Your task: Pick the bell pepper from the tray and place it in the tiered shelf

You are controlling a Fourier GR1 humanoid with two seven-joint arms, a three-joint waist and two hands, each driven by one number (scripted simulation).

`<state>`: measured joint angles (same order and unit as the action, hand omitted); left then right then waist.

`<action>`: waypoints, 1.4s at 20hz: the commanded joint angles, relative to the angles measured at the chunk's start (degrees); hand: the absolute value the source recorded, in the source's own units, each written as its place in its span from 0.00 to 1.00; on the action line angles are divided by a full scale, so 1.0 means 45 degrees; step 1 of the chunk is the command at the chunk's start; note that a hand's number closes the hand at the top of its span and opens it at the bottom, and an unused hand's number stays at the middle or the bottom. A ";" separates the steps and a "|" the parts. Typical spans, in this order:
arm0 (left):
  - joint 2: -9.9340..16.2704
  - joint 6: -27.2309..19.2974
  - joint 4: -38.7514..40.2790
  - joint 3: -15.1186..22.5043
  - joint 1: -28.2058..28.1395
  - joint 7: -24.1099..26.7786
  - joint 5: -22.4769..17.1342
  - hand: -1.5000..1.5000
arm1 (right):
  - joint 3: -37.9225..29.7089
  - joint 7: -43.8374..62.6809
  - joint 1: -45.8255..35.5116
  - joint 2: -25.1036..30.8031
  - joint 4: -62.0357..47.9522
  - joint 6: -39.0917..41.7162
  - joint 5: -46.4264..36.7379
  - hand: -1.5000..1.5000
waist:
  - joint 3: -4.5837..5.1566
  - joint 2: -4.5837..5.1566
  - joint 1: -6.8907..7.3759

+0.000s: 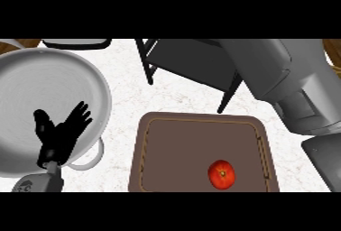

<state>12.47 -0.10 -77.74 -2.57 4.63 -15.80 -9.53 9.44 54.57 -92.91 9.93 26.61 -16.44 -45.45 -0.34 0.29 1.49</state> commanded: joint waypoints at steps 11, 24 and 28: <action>0.0083 0.0027 0.0140 -0.0121 -0.0168 -0.0365 0.0262 0.50 | -0.0887 -0.1794 0.0121 0.0332 -0.0784 -0.0007 -0.0052 1.00 | 0.0087 0.0037 -0.0025; -0.0117 0.0103 -0.0648 -0.0008 -0.0862 -0.0646 0.0172 0.50 | -0.2526 -0.0806 0.0476 0.0071 0.1099 -0.3910 0.0462 0.00 | 0.0068 -0.0070 -0.0137; -0.0439 0.0057 -0.0165 0.0067 -0.1161 0.0227 0.0384 0.50 | -0.3452 -0.1617 0.0814 0.0161 0.1683 -0.5181 0.1135 0.00 | 0.0072 -0.0010 -0.0079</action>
<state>11.60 0.54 -79.55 -3.22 2.48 -15.17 -8.74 -2.77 48.63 -90.59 10.17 31.51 -34.19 -42.85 -0.30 0.05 1.01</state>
